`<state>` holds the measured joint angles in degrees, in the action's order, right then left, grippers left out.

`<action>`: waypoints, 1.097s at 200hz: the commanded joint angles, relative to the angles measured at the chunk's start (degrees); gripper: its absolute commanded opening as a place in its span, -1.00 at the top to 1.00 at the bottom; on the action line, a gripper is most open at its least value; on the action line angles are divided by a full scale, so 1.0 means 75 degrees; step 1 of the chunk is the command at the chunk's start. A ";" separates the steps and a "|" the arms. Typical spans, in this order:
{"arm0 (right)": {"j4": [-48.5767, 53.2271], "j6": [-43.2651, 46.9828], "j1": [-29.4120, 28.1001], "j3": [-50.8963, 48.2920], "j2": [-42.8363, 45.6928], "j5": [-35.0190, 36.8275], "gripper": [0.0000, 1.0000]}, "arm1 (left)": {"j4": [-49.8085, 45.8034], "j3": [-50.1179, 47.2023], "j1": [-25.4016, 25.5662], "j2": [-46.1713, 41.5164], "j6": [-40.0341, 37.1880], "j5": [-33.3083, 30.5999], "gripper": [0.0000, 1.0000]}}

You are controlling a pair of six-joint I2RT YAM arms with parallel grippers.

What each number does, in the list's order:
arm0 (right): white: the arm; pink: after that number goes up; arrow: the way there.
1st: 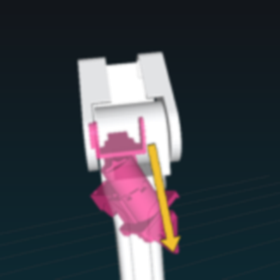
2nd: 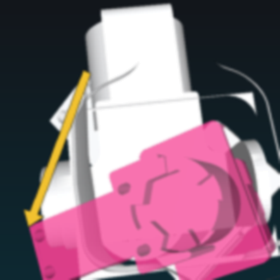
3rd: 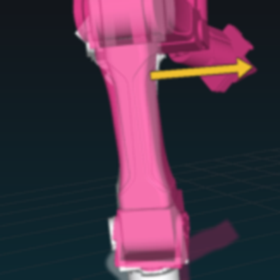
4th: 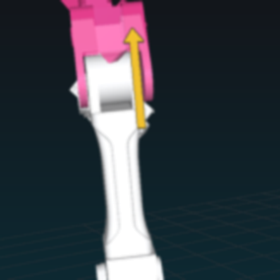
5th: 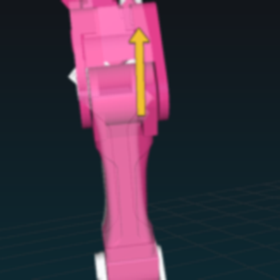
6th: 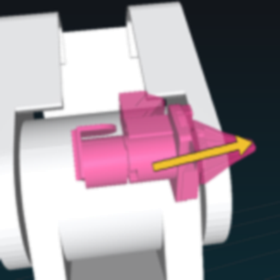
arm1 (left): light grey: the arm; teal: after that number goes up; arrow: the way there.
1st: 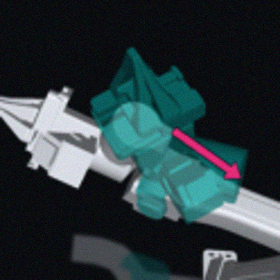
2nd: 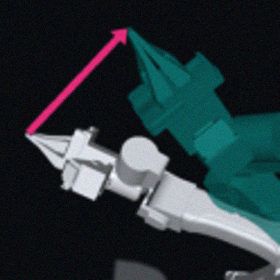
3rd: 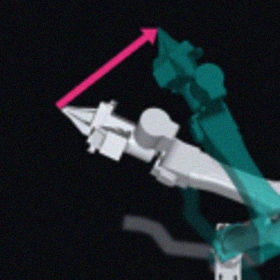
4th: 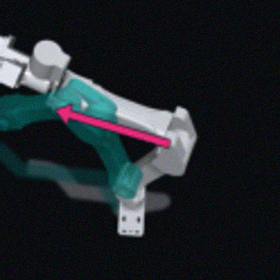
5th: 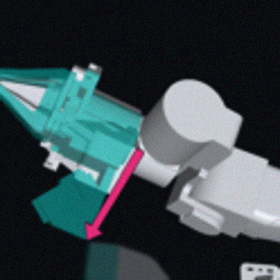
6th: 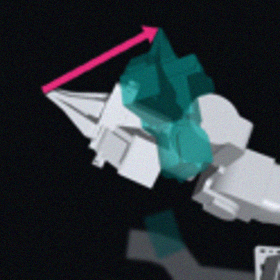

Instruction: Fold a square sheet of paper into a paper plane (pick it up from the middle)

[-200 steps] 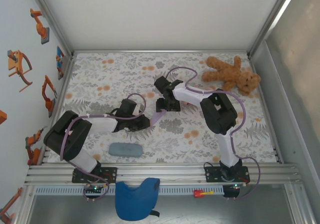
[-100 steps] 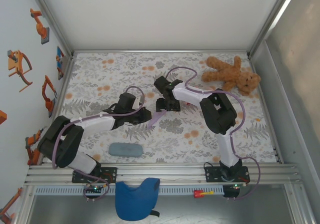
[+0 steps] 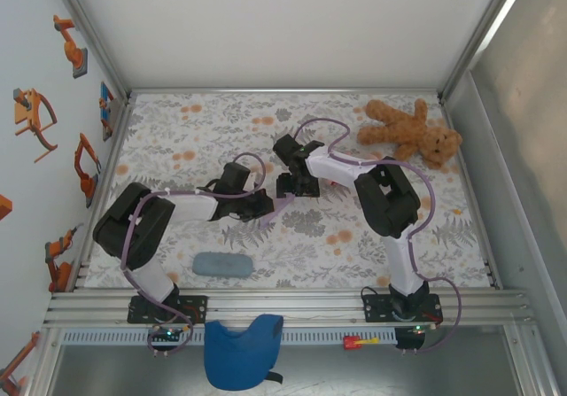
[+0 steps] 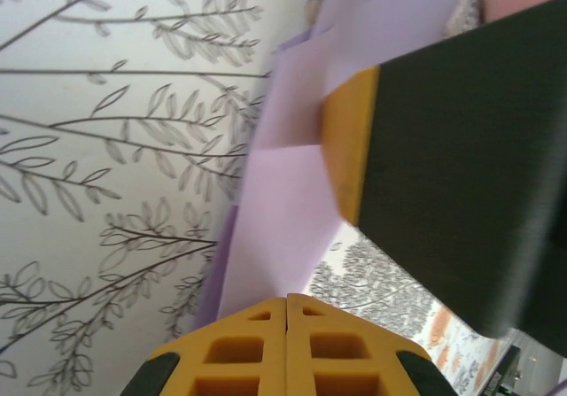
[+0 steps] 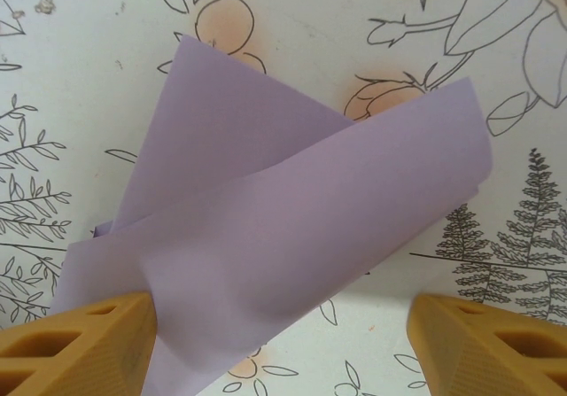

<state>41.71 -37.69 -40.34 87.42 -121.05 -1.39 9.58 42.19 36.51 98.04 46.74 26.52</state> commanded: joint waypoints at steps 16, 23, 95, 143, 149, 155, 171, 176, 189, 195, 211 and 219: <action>0.0108 -0.0131 0.0062 -0.0652 -0.0935 -0.0108 -0.53 | -0.0325 -0.0020 0.0037 0.0147 0.0248 -0.0295 0.94; 0.0099 -0.0134 0.0071 -0.0652 -0.0906 -0.0118 -0.53 | -0.0435 -0.0044 0.0039 0.0166 0.0259 -0.0368 0.94; -0.0468 0.0014 0.0353 -0.1021 0.1275 -0.0419 -0.53 | -0.0990 -0.0194 0.0040 0.0291 0.0225 -0.0676 0.98; -0.1849 0.0104 0.0433 -0.2325 0.2805 -0.0965 -0.44 | -0.1019 -0.0211 0.0029 0.0276 0.0202 -0.0710 0.99; -0.2061 0.0106 0.0433 -0.2462 0.2908 -0.1100 -0.40 | -0.1015 -0.0202 0.0021 0.0282 0.0186 -0.0699 0.99; -0.2317 0.0094 0.0433 -0.2591 0.2975 -0.1265 -0.35 | -0.1027 -0.0206 0.0029 0.0280 0.0178 -0.0695 0.99; -0.2908 -0.0011 0.0399 -0.2799 0.3022 -0.1654 -0.10 | -0.1044 -0.0200 0.0025 0.0286 0.0146 -0.0678 0.99; -0.3067 -0.0041 0.0370 -0.2819 0.3000 -0.1787 0.02 | -0.1045 -0.0190 0.0021 0.0285 0.0128 -0.0657 0.99; -0.3316 -0.0089 0.0256 -0.2801 0.2819 -0.1939 0.24 | -0.1060 -0.0174 0.0025 0.0285 0.0088 -0.0630 0.98; -0.3354 -0.0104 0.0193 -0.2737 0.2713 -0.1951 0.33 | -0.1062 -0.0167 0.0021 0.0281 0.0068 -0.0607 0.98; -0.3473 -0.0113 0.0021 -0.2554 0.2372 -0.2032 0.44 | -0.1046 -0.0153 0.0024 0.0269 0.0002 -0.0541 0.98; -0.3528 -0.0147 -0.0043 -0.2492 0.2245 -0.2009 0.45 | -0.1066 -0.0140 0.0030 0.0246 -0.0030 -0.0536 0.97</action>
<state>19.09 -38.17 -38.76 67.11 -101.41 -14.20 7.46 42.15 36.71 98.67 47.77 23.62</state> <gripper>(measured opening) 0.286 0.054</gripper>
